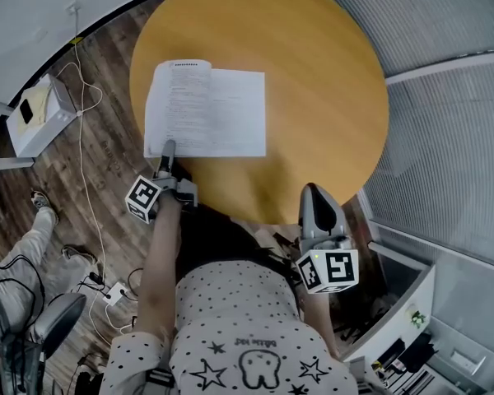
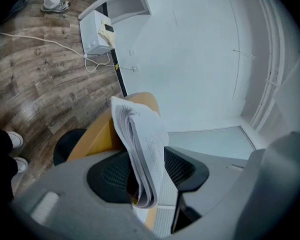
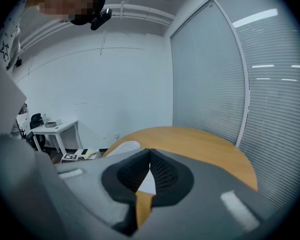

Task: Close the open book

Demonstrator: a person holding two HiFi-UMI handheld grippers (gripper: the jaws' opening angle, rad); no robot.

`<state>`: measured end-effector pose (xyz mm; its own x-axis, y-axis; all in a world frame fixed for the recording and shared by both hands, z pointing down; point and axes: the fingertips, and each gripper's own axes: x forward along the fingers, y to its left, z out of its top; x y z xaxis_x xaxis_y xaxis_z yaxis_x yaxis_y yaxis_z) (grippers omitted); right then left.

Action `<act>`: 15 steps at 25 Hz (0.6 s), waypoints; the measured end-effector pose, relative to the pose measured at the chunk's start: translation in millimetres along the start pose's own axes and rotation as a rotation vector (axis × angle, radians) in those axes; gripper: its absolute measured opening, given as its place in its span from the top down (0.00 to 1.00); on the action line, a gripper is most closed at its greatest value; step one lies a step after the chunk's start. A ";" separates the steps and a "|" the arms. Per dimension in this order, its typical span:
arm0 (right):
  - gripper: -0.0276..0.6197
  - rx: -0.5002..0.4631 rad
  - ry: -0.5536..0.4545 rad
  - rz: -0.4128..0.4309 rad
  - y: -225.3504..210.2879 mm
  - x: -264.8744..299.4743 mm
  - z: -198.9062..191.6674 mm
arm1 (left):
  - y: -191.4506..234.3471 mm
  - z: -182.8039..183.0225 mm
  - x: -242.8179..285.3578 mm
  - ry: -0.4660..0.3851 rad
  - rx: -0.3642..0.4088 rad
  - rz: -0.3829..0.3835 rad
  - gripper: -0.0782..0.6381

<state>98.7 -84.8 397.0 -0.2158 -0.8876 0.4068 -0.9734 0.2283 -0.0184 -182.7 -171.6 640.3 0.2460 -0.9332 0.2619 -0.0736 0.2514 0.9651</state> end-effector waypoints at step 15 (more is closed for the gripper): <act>0.95 -0.006 0.001 -0.009 -0.5 1.7 -0.7 | -23.1 4.4 -7.9 0.004 0.073 -0.134 0.84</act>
<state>98.9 -86.1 398.4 -0.2068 -0.8895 0.4075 -0.9749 0.2226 -0.0089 -187.2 -171.2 615.9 0.2619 -0.9562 0.1304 -0.1093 0.1048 0.9885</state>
